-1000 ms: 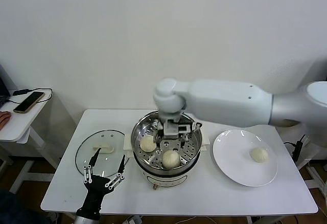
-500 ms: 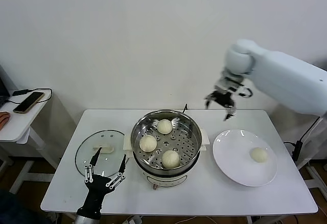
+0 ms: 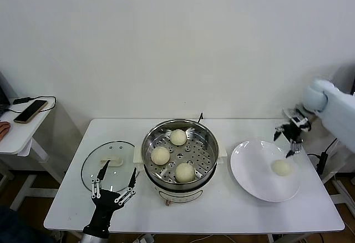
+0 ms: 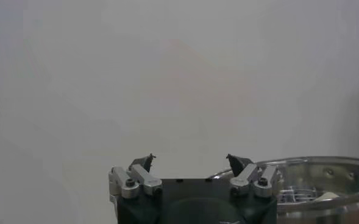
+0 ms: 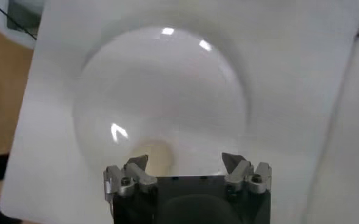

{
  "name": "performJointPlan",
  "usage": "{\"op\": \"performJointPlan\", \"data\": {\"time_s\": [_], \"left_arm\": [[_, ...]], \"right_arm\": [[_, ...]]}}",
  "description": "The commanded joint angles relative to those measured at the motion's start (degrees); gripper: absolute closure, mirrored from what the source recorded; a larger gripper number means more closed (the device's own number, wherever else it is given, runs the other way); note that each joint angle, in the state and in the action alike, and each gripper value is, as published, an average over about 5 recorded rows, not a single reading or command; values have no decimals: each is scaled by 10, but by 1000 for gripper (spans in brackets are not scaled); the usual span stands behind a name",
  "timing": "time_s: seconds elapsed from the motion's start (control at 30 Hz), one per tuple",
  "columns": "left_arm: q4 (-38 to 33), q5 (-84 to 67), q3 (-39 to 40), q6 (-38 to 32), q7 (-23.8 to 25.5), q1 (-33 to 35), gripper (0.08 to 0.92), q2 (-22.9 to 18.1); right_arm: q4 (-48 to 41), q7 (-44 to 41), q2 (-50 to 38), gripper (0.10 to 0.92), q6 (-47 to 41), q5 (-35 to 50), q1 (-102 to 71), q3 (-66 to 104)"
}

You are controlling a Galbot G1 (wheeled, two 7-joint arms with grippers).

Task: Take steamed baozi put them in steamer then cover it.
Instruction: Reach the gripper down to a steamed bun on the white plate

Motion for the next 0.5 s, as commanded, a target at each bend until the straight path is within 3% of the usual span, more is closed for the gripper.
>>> {"op": "performJointPlan", "data": {"time_s": [0.03,0.5], "left_arm": [[0,0,1,0,0,0,177,0],[2,1,-4,0,-1,1,177,-4]], "right_arm": [[-53,49,-13,203,-17,-13,-103,51],[-89,90,24,203,-13,-20,-123,80]]}}
